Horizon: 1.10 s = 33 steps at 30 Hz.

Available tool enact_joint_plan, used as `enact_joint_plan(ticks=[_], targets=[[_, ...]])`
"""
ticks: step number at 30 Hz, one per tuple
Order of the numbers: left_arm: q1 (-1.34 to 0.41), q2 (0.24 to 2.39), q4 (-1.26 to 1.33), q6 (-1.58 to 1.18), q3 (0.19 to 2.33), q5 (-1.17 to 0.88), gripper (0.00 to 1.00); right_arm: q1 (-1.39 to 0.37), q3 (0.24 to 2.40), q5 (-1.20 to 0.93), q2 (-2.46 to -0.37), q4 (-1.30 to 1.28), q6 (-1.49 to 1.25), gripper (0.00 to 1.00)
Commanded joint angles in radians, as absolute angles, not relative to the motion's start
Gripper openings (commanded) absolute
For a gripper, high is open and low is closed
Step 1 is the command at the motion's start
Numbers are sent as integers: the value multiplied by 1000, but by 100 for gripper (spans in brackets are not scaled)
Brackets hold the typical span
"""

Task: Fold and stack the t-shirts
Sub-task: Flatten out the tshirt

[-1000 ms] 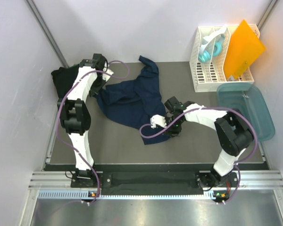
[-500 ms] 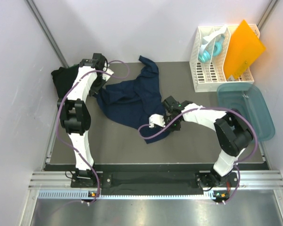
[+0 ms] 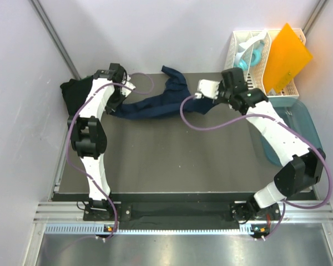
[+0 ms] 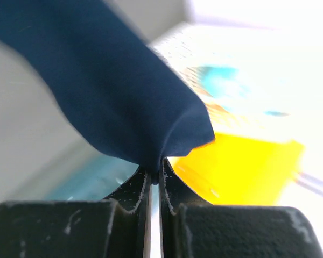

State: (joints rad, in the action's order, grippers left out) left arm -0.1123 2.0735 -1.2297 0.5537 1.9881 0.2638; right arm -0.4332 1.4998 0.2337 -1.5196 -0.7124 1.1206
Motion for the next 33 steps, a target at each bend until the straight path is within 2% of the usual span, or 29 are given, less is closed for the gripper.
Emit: enact_joint_plan(ticks=[1, 11, 17, 18, 19, 20, 22, 24, 25, 26, 28, 30, 33], targets=[[-115, 2057, -1241, 581, 2074, 255, 0, -367, 1572, 409, -1502, -583, 1199, 0], [-117, 2051, -1292, 695, 2160, 233, 0, -321, 1625, 463, -1535, -421, 1275, 0], [-117, 1905, -1123, 707, 2010, 132, 1, -311, 1661, 469, -1562, -403, 1276, 0], [-118, 1890, -1109, 709, 1961, 124, 5, -311, 1661, 469, -1563, -403, 1273, 0], [-120, 1873, -1095, 715, 1942, 120, 14, -310, 1661, 468, -1565, -403, 1275, 0], [-120, 1870, -1095, 715, 1927, 117, 27, -310, 1660, 466, -1566, -402, 1272, 0], [-120, 1868, -1097, 709, 1895, 117, 35, -310, 1660, 462, -1566, -402, 1269, 0], [-120, 1870, -1107, 707, 1858, 112, 67, -310, 1660, 462, -1569, -397, 1269, 0], [-120, 1865, -1104, 704, 1841, 112, 74, -311, 1664, 463, -1574, -396, 1269, 0], [-120, 1859, -1095, 704, 1821, 109, 74, -310, 1663, 462, -1575, -393, 1267, 0], [-120, 1832, -1065, 733, 1746, 86, 66, -310, 1664, 459, -1585, -393, 1264, 0], [-121, 1798, -991, 758, 1651, 37, 52, -310, 1664, 454, -1589, -397, 1261, 0], [-133, 1712, -892, 801, 1519, -49, 51, -310, 1661, 449, -1601, -405, 1252, 0]])
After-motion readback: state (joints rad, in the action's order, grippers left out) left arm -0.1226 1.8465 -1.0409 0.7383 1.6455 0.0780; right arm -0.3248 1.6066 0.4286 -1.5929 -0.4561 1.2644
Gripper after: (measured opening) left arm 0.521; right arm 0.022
